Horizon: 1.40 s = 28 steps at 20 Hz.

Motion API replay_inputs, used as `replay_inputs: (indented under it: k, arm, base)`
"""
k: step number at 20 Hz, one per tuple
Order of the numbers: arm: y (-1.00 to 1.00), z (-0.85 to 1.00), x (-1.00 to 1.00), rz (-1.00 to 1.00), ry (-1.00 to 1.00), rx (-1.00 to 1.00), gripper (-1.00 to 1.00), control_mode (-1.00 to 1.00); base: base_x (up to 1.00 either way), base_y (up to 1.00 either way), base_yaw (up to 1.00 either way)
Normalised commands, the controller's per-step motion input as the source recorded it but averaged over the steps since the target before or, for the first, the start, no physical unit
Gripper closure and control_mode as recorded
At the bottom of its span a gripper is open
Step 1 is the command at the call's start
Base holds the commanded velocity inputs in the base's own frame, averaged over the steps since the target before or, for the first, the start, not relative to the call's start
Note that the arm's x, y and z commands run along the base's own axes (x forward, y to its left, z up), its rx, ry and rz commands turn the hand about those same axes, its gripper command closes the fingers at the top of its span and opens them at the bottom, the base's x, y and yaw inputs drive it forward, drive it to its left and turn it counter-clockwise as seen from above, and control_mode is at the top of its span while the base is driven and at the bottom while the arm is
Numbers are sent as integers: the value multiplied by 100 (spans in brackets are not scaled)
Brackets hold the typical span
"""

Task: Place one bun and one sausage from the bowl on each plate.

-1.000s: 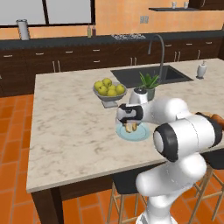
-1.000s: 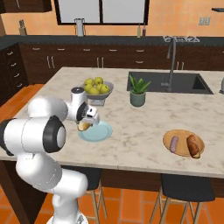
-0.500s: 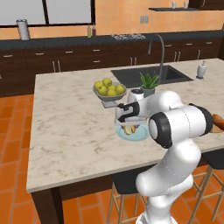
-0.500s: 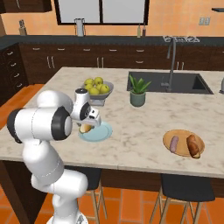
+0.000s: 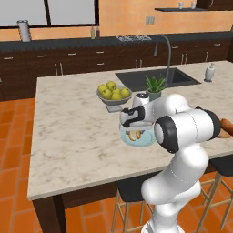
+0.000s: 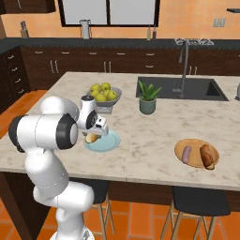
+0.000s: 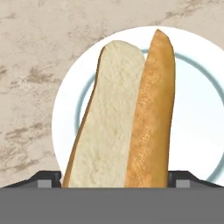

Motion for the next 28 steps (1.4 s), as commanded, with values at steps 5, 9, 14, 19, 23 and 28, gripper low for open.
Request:
replay_inputs:
  k: [5, 9, 14, 19, 23, 28]
  arm:
    - [0, 0, 0, 0, 0, 0, -100, -100]
    - [0, 0, 0, 0, -1, 0, -100, -100]
    - [1, 44, -16, 0, 0, -7, -100, -100]
    - [7, 98, -63, 2, 0, -12, -100, -100]
    - [-1, 100, -90, 0, -4, 0, -100, -100]
    - [-7, 48, -100, 1, -31, 1, -100, -100]
  base:
    - [0, 0, 0]
    - [0, 0, 0]
    - [0, 0, 0]
    - [0, 0, 0]
    - [0, 0, 0]
    - [0, 0, 0]
